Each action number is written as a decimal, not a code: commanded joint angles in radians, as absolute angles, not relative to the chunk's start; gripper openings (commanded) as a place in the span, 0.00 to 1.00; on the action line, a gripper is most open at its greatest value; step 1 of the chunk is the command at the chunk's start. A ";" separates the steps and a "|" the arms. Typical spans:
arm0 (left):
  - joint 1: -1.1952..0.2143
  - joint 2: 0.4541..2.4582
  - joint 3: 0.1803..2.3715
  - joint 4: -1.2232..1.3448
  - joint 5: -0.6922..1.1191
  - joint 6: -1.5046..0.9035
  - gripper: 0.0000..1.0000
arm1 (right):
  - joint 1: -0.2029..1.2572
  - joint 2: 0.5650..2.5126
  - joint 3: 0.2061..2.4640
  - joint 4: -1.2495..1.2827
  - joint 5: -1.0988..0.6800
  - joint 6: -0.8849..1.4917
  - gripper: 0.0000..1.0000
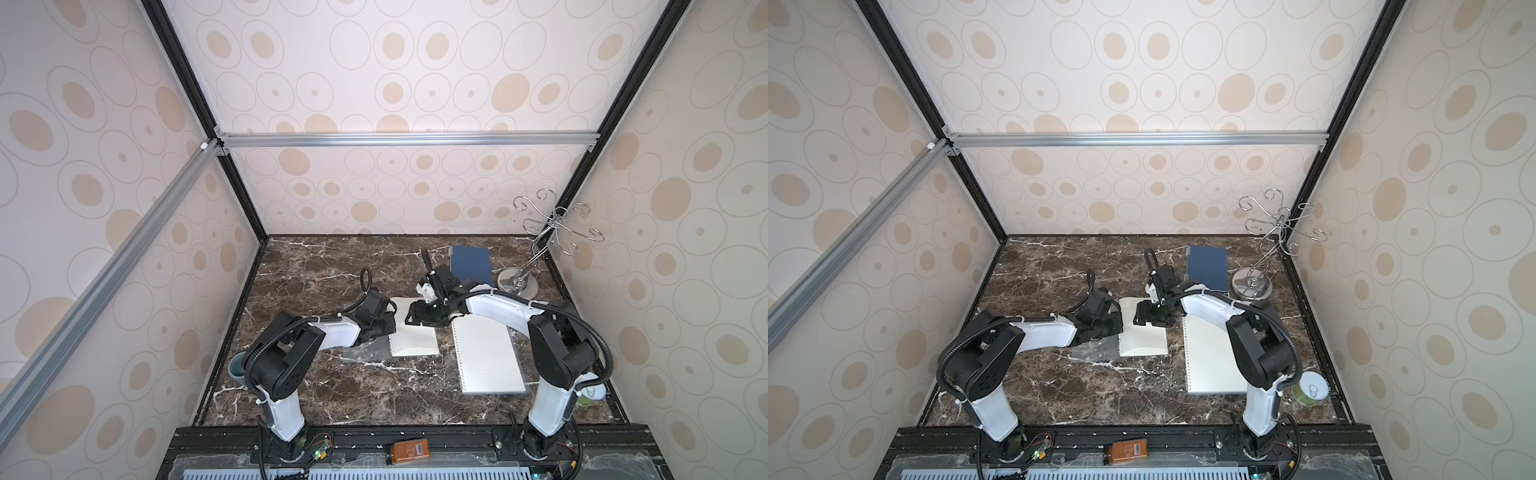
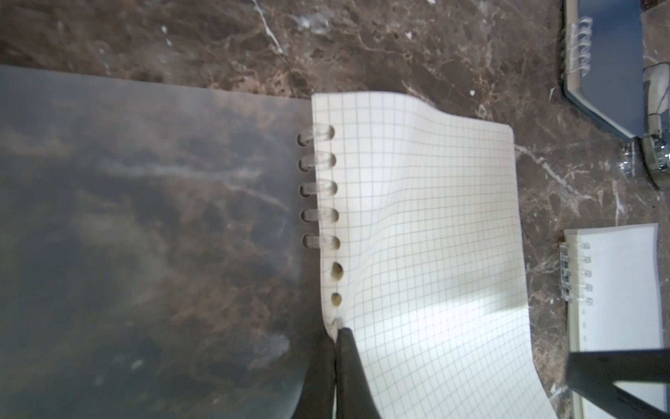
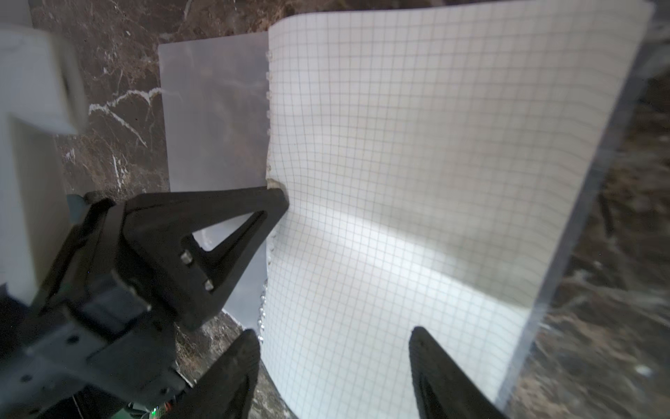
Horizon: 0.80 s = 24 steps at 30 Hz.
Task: Tear off pages from different notebooks
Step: Tear off the paper from the notebook.
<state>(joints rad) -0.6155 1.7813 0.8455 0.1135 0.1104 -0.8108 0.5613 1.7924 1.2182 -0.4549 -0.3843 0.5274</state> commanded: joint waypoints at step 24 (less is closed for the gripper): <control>-0.629 1.843 0.791 -0.058 0.124 -0.794 0.00 | 0.471 1.600 0.846 -0.238 -0.551 0.749 0.72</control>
